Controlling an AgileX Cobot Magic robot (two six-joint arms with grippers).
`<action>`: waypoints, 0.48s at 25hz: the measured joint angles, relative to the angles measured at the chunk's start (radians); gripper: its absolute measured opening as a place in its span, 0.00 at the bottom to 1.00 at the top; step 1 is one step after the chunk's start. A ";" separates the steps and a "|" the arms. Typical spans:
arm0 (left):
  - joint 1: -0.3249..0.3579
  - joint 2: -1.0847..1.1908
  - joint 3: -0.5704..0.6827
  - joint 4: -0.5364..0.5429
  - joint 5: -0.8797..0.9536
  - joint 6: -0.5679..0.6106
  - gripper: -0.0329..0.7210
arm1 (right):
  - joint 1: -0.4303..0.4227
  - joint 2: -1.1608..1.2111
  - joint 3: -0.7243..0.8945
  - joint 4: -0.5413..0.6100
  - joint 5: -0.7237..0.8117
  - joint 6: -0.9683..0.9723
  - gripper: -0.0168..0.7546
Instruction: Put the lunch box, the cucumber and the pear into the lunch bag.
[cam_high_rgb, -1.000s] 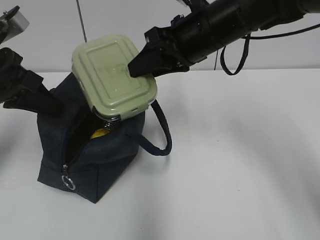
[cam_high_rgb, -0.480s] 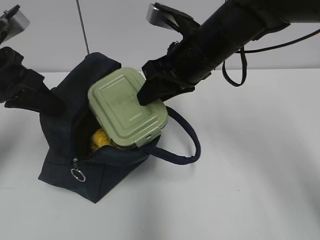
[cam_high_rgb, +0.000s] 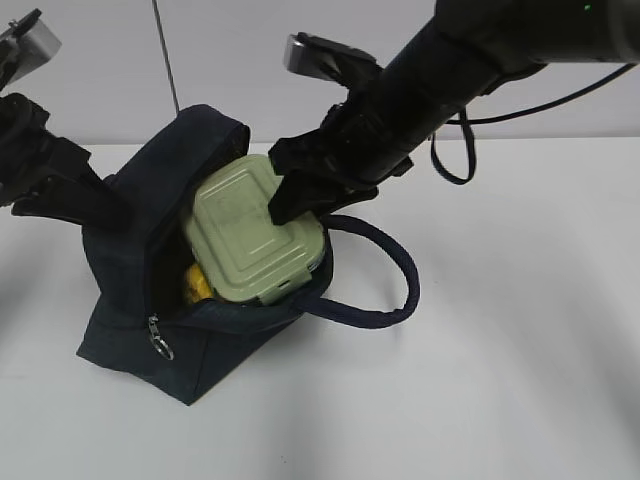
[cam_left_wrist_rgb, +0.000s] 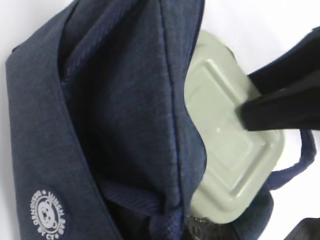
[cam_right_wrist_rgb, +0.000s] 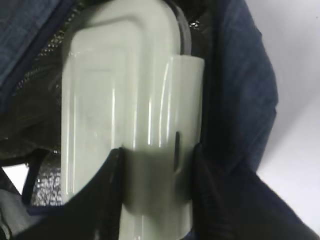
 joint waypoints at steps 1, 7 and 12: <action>-0.007 0.000 0.000 0.001 -0.001 0.000 0.05 | 0.017 0.024 -0.025 0.002 0.000 0.007 0.36; -0.014 0.000 0.000 0.009 -0.008 0.000 0.05 | 0.061 0.137 -0.170 -0.002 -0.016 0.107 0.36; -0.014 0.000 0.000 0.009 0.001 0.000 0.05 | 0.062 0.215 -0.261 0.027 -0.024 0.127 0.36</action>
